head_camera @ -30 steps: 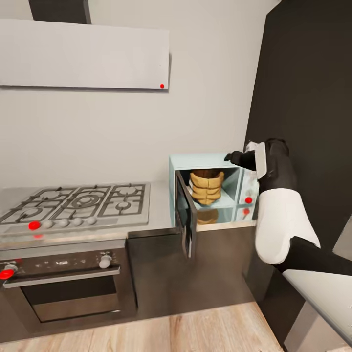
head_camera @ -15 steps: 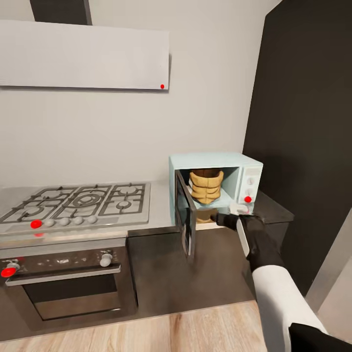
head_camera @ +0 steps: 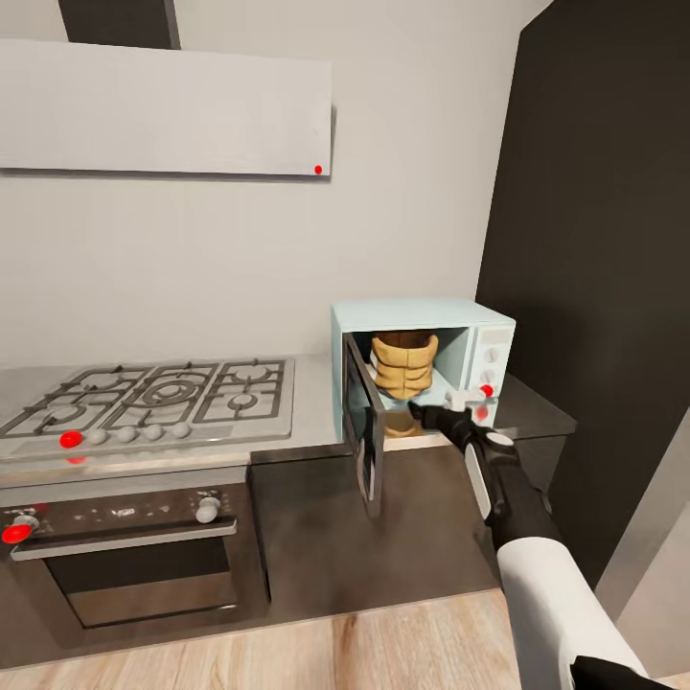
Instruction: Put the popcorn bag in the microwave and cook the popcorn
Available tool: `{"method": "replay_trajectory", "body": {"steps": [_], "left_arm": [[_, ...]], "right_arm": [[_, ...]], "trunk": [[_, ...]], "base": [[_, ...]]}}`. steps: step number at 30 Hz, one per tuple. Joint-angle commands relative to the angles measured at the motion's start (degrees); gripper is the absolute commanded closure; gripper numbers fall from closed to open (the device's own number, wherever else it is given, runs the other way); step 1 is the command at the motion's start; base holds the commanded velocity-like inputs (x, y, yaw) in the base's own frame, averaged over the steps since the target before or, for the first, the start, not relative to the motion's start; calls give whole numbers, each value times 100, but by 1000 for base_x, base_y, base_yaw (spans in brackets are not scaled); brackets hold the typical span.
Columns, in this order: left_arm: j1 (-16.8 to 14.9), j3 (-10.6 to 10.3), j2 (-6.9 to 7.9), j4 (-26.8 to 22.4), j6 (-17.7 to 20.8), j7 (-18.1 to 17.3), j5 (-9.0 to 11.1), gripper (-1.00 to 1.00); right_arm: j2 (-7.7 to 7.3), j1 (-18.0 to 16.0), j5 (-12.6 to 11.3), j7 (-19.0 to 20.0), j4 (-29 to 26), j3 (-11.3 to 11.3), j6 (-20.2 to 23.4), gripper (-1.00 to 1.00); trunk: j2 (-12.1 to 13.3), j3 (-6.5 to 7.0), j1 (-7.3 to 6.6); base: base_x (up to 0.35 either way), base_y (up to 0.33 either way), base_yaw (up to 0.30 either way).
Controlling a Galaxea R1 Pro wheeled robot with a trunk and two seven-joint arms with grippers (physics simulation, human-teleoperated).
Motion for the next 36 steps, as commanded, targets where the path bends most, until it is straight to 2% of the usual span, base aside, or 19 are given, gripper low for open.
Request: {"method": "replay_trajectory", "body": {"steps": [1, 3, 6, 17, 36], "left_arm": [[2, 10, -2, -9, -8, 12, 12, -100], [2, 14, -2, -10, -8, 15, 11, -100], [2, 15, -2, -13, -8, 14, 12, -100], [2, 15, 6, -15, -8, 18, 19, -100], [2, 13, 7, -15, -8, 18, 19, -100]], "right_arm": [[11, -3, 62, 55, -16, -30, -129, -100], [17, -3, 62, 52, -14, -28, -338, -100], [25, -2, 62, 45, -13, -27, -430, -100], [22, -2, 54, 55, -23, -31, -441, -100], [26, -2, 17, 64, 47, -31, -450, -100]], "trunk": [[-3, -5, 0], [-3, -5, 0], [-3, -5, 0], [-3, -5, 0], [-3, -5, 0]], "base": [[0, 0, 0], [0, 0, 0], [0, 0, 0], [11, 0, 0], [150, 0, 0]]}}
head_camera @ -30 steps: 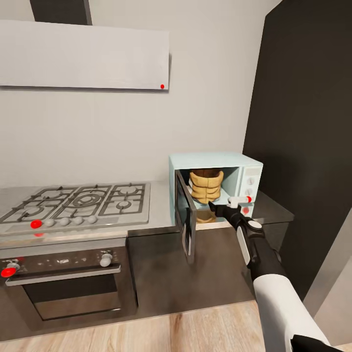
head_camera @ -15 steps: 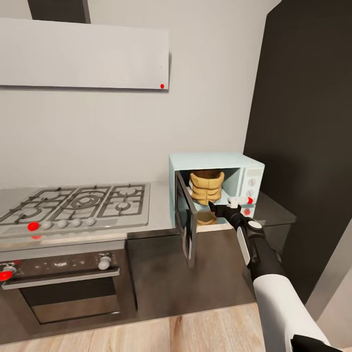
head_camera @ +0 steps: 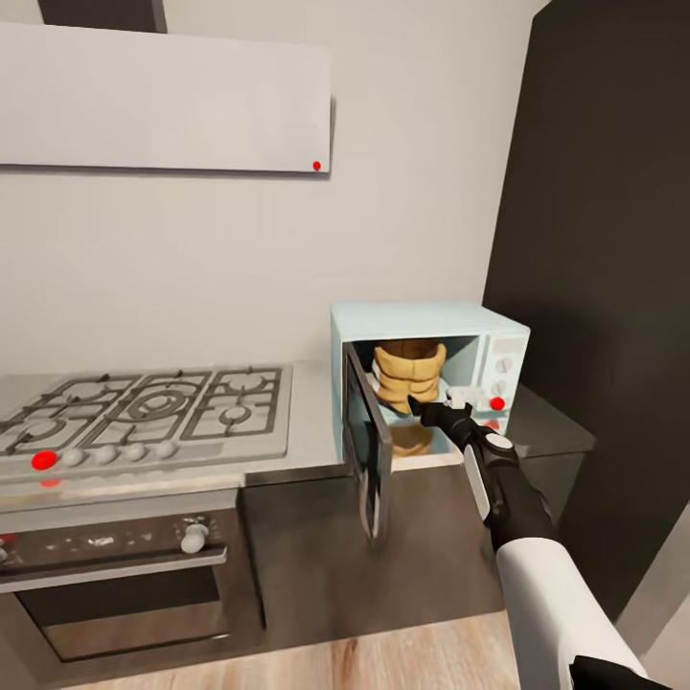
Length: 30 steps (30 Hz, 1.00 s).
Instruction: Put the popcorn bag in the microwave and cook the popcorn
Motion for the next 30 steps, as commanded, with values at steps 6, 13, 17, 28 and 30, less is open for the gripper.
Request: {"method": "replay_trajectory", "body": {"steps": [6, 13, 17, 28, 30], "left_arm": [[2, 4, -5, -5, -7, 13, 12, -100], [2, 4, -2, -6, -8, 13, 12, -100], [2, 8, -2, -6, -8, 13, 12, -100], [2, 13, -2, -5, -8, 13, 12, -100], [2, 13, -2, -5, -8, 13, 12, -100]], "right_arm": [[24, -4, 53, 55, 1, -30, 25, -100], [32, -4, 53, 55, 16, -29, 25, -100], [25, -4, 53, 59, 16, -30, 25, -100], [31, -4, 53, 56, 16, -24, 25, -100], [35, -4, 53, 58, 16, -25, 25, -100]], "trunk": [[-3, -5, 2], [-3, -5, 2], [-3, -5, 2], [-3, -5, 2], [-3, -5, 2]], "base": [[152, 0, 0], [148, 0, 0], [145, 0, 0], [145, 0, 0], [145, 0, 0]]}}
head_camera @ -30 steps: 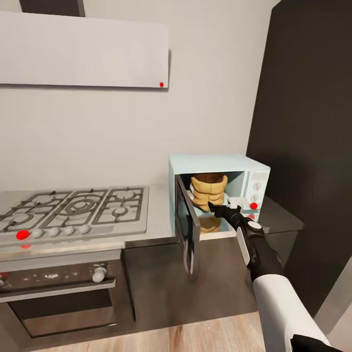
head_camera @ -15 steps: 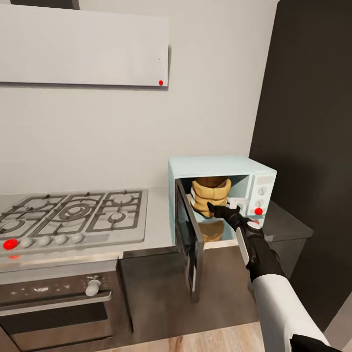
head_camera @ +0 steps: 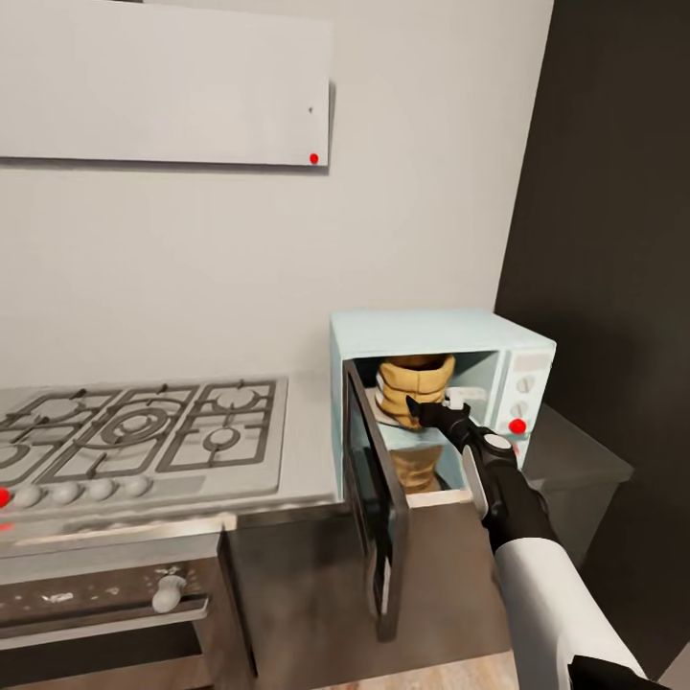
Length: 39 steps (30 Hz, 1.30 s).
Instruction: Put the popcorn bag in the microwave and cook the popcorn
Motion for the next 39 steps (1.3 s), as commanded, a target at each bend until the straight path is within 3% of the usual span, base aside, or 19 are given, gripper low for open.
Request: {"method": "replay_trajectory", "body": {"steps": [1, 25, 39], "left_arm": [[2, 12, -2, -8, -8, 13, 12, -100], [2, 12, -2, -12, -8, 13, 12, -100], [2, 13, -11, -12, -8, 26, 12, -100]], "right_arm": [[12, -4, 60, 58, -10, -29, 25, -100], [32, -4, 52, 96, -1, -28, 25, -100], [8, -4, 80, 89, -17, -28, 40, -100]], "trunk": [[-3, -5, 2], [-3, -5, 2], [-3, -5, 2]], "base": [[144, 0, 0], [66, 0, 0], [-300, 0, 0]]}}
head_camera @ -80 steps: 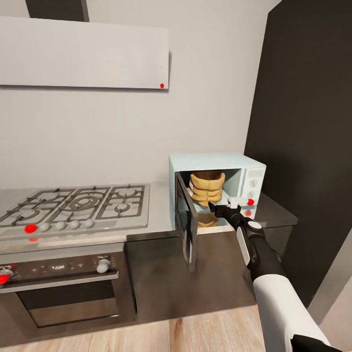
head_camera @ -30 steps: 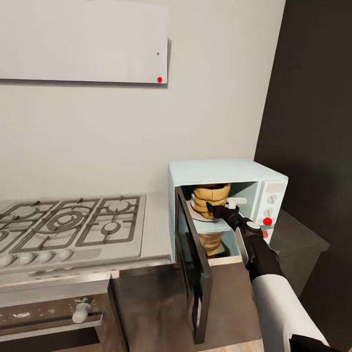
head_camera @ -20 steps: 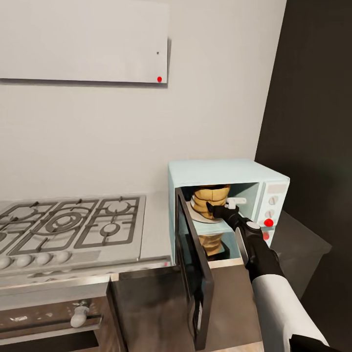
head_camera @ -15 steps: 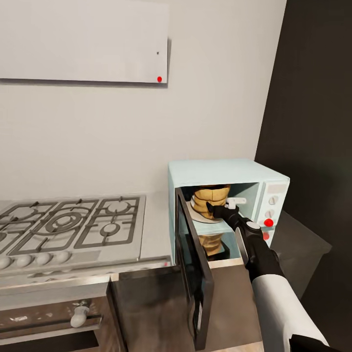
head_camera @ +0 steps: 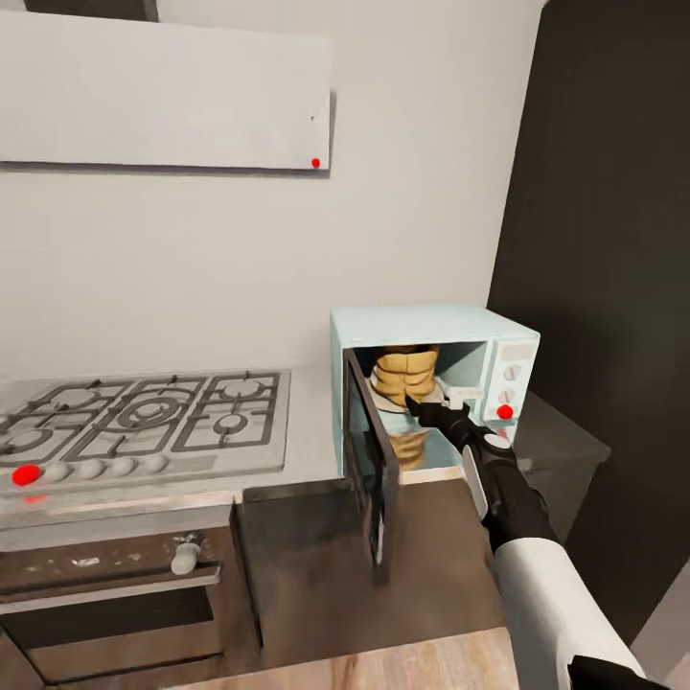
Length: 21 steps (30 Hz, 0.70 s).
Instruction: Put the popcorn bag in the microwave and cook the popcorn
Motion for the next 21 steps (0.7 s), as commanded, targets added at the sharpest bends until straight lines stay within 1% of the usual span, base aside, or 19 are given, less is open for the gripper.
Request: {"method": "replay_trajectory", "body": {"steps": [1, 12, 13, 14, 17, 20, 21], "left_arm": [[2, 11, -2, -8, -8, 14, 12, -100], [2, 11, -5, -8, -8, 10, 12, -100], [2, 11, -10, -8, -8, 11, 12, -100], [2, 11, -11, -8, -8, 9, 10, -100], [2, 11, -11, -8, -8, 9, 4, -100], [2, 11, -11, -8, -8, 9, 3, -100], [2, 11, -11, -8, -8, 9, 3, -100]], "right_arm": [[6, -4, 62, 56, -11, -30, 26, -100], [-27, -4, 92, 53, -61, -39, 66, -100], [-85, -4, 78, 53, -72, -67, 96, -100], [-356, -4, 48, 52, -87, -83, 280, -100], [-546, -4, 29, 53, -190, -90, 561, -100], [-685, -4, 36, 44, -345, -99, 893, -100], [-780, -4, 34, 40, -348, -101, 1007, -100]], "trunk": [[-3, -5, -4], [-3, -5, -4], [-3, -5, -4], [-3, -5, -4], [-3, -5, -4], [-3, -5, -4], [-3, -5, -4]], "base": [[-339, 0, 0], [-336, 0, 0], [-334, 0, 0], [-326, 0, 0], [-323, 0, 0], [-321, 0, 0], [-313, 0, 0]]}}
